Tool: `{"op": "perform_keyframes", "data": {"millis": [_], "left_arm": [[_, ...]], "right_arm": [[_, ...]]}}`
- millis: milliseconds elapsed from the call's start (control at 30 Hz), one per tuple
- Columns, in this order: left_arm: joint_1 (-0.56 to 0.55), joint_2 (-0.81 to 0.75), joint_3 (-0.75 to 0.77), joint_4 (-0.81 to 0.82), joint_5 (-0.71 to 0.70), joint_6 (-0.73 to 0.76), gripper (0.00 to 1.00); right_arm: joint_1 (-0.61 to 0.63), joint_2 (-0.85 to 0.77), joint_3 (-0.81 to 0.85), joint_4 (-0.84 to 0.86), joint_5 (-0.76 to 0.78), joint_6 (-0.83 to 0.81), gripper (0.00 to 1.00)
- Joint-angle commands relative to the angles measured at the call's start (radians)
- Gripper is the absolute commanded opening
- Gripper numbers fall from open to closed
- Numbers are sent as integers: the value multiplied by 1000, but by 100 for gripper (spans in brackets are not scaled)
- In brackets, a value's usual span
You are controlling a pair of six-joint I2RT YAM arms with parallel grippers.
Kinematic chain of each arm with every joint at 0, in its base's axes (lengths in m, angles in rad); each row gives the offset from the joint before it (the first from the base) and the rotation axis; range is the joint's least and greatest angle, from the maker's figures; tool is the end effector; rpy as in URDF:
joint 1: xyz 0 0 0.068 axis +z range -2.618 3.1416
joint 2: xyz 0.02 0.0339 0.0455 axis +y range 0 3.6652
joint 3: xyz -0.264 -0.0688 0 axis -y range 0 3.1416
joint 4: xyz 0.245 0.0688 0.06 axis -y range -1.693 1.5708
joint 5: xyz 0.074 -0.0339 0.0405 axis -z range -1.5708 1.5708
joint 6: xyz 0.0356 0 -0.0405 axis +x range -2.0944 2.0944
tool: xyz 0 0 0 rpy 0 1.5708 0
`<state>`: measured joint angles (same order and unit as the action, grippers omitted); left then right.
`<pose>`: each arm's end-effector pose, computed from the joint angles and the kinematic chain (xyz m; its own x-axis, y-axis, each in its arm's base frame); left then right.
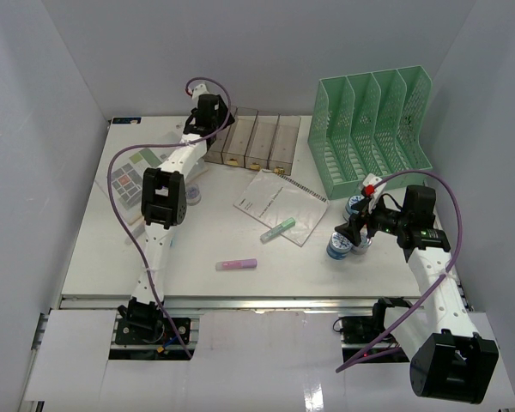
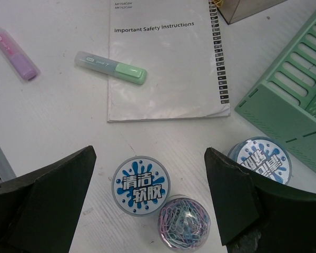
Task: Organize the desk
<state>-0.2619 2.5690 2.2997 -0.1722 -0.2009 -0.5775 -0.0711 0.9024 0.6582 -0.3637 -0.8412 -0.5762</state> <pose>0.5741 -0.1465 0.2027 -0.3892 -0.4495 -0.8040 -0.1588 0.8925 -0.4221 0.1903 0.0131 0.2639 -0.1710 -0.3519 -0.9203 -0.7825 0.6161 -0.0902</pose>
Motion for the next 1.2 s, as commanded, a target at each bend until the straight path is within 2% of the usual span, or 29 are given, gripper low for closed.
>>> {"op": "perform_keyframes", "data": {"millis": [0,67,267,333,433,633,767,833,900,1033,1167], "left_arm": [[2,-17,69,73,-33,21,26],[1,-7,72,73,-43,20,34],[1,-12,70,73,-23,26,79],[1,-24,70,70,-17,36,88],[3,-43,75,55,0,47,96],[3,-106,55,6,18,60,98],[3,-246,-64,-5,26,84,98],[4,-341,-159,-10,34,110,98],[5,-505,-292,-35,61,117,98],[15,-739,-618,-92,116,105,98],[35,-965,-860,-208,177,79,98]], "right_arm": [[-4,6,6,21,-24,-3,90],[-4,7,7,19,-25,-6,90],[-4,7,8,14,-30,-11,90],[-4,6,7,14,-32,-13,90],[-4,7,6,9,-38,-20,90],[-6,11,4,3,-44,-35,90],[-7,22,7,-16,-58,-56,90],[-6,27,9,-27,-68,-70,90],[-7,32,10,-35,-80,-76,90],[-7,35,11,-41,-87,-80,90],[-8,36,9,-44,-81,-80,90]]}}
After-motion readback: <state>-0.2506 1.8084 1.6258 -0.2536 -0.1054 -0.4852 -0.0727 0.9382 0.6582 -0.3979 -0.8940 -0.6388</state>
